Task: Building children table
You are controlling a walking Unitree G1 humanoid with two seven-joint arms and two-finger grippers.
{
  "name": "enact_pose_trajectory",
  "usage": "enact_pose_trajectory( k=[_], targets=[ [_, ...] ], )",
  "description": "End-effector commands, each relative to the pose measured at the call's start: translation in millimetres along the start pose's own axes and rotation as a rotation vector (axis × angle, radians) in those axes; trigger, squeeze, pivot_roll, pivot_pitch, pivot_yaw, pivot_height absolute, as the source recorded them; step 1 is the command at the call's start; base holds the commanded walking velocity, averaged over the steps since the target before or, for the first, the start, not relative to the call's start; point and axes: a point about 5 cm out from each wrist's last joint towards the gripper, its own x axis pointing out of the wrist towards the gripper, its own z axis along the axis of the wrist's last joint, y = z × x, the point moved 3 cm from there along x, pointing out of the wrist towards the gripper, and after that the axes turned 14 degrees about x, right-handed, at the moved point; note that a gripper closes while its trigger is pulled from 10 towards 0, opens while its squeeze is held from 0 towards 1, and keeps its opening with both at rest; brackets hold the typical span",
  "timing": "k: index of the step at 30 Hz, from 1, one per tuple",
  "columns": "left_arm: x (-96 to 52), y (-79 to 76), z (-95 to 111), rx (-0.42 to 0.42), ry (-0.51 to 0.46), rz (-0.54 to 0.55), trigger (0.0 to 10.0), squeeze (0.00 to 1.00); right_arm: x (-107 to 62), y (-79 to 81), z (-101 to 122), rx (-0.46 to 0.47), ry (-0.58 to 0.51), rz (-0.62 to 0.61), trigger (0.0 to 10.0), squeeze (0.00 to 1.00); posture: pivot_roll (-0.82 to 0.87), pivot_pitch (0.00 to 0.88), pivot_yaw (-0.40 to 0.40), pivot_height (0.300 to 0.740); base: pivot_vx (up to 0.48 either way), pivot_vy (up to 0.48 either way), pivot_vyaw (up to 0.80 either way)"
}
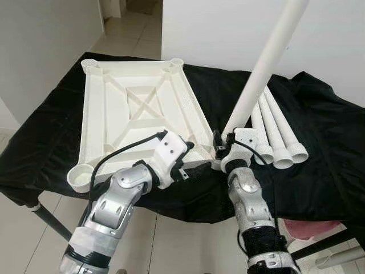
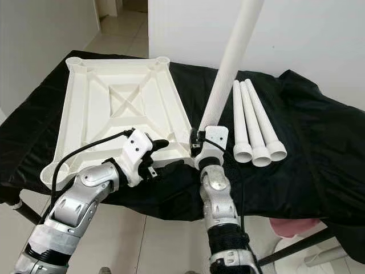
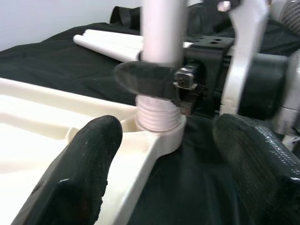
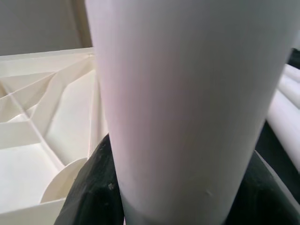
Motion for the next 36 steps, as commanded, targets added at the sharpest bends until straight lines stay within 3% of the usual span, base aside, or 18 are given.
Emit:
enact_pose_trajectory(
  k=[1, 4, 5, 6, 7, 11, 16, 17, 18, 21, 24, 26, 29, 36],
  targets=[
    [-0.4, 11.0, -3, 0.014, 0.031, 0.096, 10.0, 0.0, -9.8, -15.8, -17, -0.007, 0.071, -0.085, 10.0, 0.0, 0.04, 0.0, -0.069, 0.74, 0.0, 0.0, 0.0],
    [0.5, 13.4, -1, 0.023, 0.026, 0.091, 10.0, 0.0, -11.1, -12.5, -14, 0.02, 0.077, -0.049, 10.0, 0.0, 0.04, 0.0, -0.06, 0.74, 0.0, 0.0, 0.0],
    [1.5, 14.4, -2, 0.03, 0.027, 0.087, 10.0, 0.0, -11.4, -13.2, -11, 0.018, 0.072, -0.043, 10.0, 0.17, 0.03, 0.0, -0.052, 0.74, 0.0, 0.0, 0.0],
    [1.5, 14.4, -2, 0.03, 0.027, 0.087, 10.0, 0.0, -11.4, -13.2, -11, 0.018, 0.072, -0.043, 10.0, 0.17, 0.03, 0.0, -0.052, 0.74, 0.0, 0.0, 0.0],
    [2.3, 15.5, -3, 0.037, 0.031, 0.085, 10.0, 0.0, -11.4, -14.9, -9, 0.019, 0.071, -0.045, 10.0, 1.0, 0.02, 0.0, -0.043, 0.74, 0.0, 0.0, 0.0],
    [3.5, 16.8, -3, 0.041, 0.031, 0.082, 10.0, 0.0, -11.1, -17.1, -6, 0.013, 0.058, -0.048, 10.0, 1.0, 0.02, 0.0, -0.039, 0.74, 0.0, 0.0, 0.0],
    [7.0, 14.8, -1, 0.04, 0.02, 0.076, 10.0, 0.0, -7.9, -13.4, 6, 0.032, 0.019, 0.078, 10.0, 1.0, 0.01, 0.0, -0.035, 0.74, 0.0, 0.0, 0.0],
    [7.1, 13.1, -2, 0.04, 0.019, 0.072, 10.0, 0.0, -7.4, -13.1, 6, 0.029, 0.033, 0.112, 10.0, 0.71, 0.01, 0.0, -0.041, 0.74, 0.0, 0.0, 0.0],
    [6.4, 11.2, -2, 0.041, 0.019, 0.067, 10.0, 0.0, -6.3, -12.0, 7, 0.027, 0.041, 0.167, 10.0, 0.0, 0.01, 0.0, -0.045, 0.74, 0.0, 0.0, 0.0],
    [6.2, 9.7, -2, 0.041, 0.019, 0.063, 10.0, 0.0, -5.6, -11.7, 7, 0.025, 0.049, 0.203, 10.0, 0.0, 0.01, 0.0, -0.049, 0.74, 0.0, 0.0, 0.0],
    [6.9, 10.3, 0, 0.038, 0.007, 0.064, 10.0, 0.0, -4.3, -8.1, 9, 0.015, 0.081, 0.333, 10.0, 0.0, 0.02, 0.0, -0.056, 0.74, 0.0, 0.0, 0.0],
    [6.9, 10.3, 0, 0.038, 0.007, 0.064, 10.0, 0.0, -4.3, -8.1, 9, 0.015, 0.081, 0.333, 10.0, 0.0, 0.02, 0.0, -0.056, 0.74, 0.0, 0.0, 0.0],
    [7.9, 11.1, 1, 0.023, 0.006, 0.065, 10.0, 0.0, 0.2, -6.2, 9, -0.042, 0.134, 0.507, 10.0, 0.0, 0.03, 0.0, -0.058, 0.74, 0.0, 0.0, 0.0],
    [6.6, 9.7, -3, -0.008, 0.026, 0.05, 10.0, 0.0, 7.9, -5.6, 4, -0.086, 0.183, 0.596, 10.0, 0.0, 0.03, 0.0, -0.057, 0.74, 0.0, 0.0, 0.0]
  ],
)
